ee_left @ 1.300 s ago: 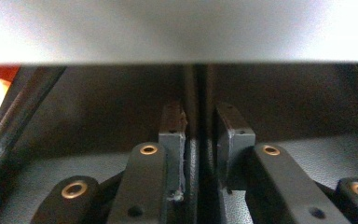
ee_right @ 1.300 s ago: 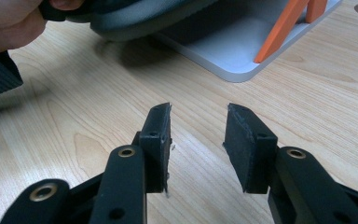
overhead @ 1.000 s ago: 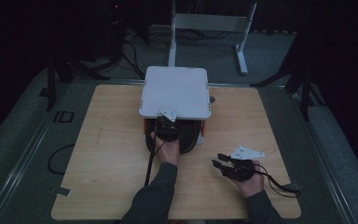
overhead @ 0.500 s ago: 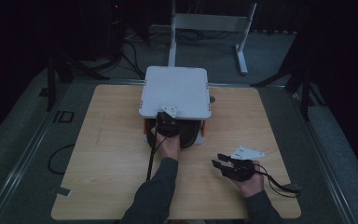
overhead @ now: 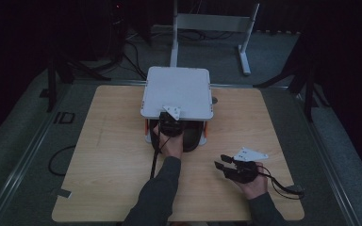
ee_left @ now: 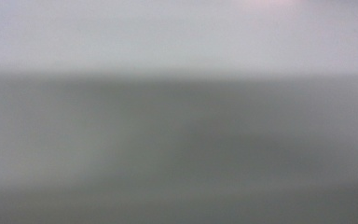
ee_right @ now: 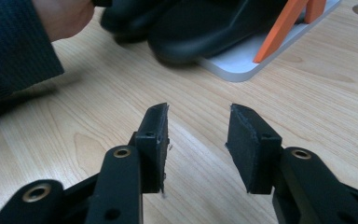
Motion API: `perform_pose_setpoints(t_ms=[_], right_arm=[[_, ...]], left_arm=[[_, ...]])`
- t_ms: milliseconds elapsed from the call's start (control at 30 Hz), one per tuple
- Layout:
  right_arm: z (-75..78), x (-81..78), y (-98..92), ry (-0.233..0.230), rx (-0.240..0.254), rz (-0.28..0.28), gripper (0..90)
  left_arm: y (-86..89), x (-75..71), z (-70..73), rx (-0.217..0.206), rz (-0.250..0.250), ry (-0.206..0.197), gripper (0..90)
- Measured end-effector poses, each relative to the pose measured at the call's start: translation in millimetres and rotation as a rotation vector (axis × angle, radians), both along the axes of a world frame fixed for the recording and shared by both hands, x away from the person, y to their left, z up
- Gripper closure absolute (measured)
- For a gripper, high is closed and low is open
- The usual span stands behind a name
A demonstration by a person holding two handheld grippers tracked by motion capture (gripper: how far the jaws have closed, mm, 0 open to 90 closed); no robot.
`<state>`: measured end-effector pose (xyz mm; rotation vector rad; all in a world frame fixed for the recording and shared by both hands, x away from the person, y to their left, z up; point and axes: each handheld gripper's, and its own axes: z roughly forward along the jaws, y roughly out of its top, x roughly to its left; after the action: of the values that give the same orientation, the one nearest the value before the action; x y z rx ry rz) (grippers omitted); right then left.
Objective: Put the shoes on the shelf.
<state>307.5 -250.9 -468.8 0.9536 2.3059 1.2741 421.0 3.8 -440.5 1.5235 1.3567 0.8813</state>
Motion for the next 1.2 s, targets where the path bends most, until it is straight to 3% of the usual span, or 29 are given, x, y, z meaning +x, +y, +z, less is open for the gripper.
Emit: perform_pose_setpoints(t_ms=[267,333,500,700,900,1200], right_arm=[[-0.4,-0.2,-1.8,0.001,-0.003,-0.013,54.8],[-0.6,-0.3,-1.8,0.001,-0.004,-0.015,54.5],[-1.0,-0.5,-2.2,0.002,-0.009,-0.021,53.3],[-1.7,0.6,-3.7,0.004,-0.017,-0.028,52.3],[-2.1,1.1,-3.6,0.006,-0.027,-0.028,51.8],[-2.8,2.4,-3.7,0.009,-0.05,-0.034,51.5]], left_arm=[[15.1,-23.6,-1.9,-0.025,-0.087,-0.004,41.3],[20.0,-29.2,-0.9,-0.01,-0.101,-0.004,40.9],[38.9,-40.9,3.8,-0.026,-0.181,-0.006,41.5],[64.2,-48.5,5.0,-0.043,-0.228,0.003,41.5],[89.7,-55.6,-0.1,-0.033,-0.26,0.037,41.6],[124.2,-67.8,-16.1,0.018,-0.278,0.117,42.3]])
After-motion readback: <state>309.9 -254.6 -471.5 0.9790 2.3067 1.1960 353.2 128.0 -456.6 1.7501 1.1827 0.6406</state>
